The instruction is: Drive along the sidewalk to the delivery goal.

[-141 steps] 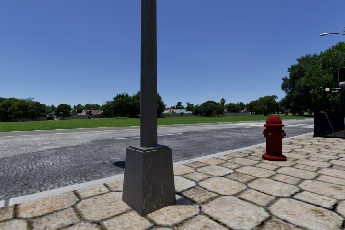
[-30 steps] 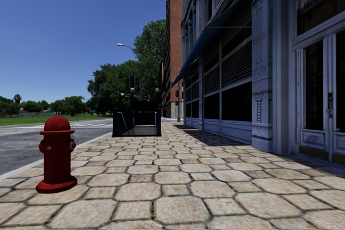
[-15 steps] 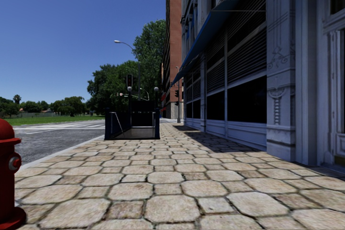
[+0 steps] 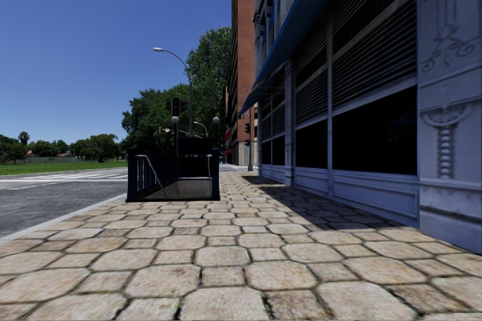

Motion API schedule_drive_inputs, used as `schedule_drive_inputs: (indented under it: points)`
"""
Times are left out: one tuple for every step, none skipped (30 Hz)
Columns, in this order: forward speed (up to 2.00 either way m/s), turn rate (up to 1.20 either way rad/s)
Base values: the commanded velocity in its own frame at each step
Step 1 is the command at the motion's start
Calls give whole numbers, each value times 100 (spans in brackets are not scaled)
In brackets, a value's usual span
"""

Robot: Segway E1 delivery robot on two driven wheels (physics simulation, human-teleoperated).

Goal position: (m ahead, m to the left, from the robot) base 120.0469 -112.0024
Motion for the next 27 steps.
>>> schedule_drive_inputs:
  points:
    - [200,0]
    - [200,0]
    - [200,-4]
    - [200,-11]
    - [200,-11]
    - [200,-13]
    - [200,-14]
    - [200,-15]
    - [200,-16]
    - [200,-18]
    - [200,-20]
    - [200,-20]
    - [200,-20]
    - [200,-20]
    - [200,-20]
    - [200,-20]
    - [200,-20]
    - [200,-20]
    - [200,-20]
    - [200,-20]
    - [200,-20]
    - [200,-20]
    - [200,-20]
    - [200,-20]
    - [200,-20]
    - [200,-20]
    - [200,-20]
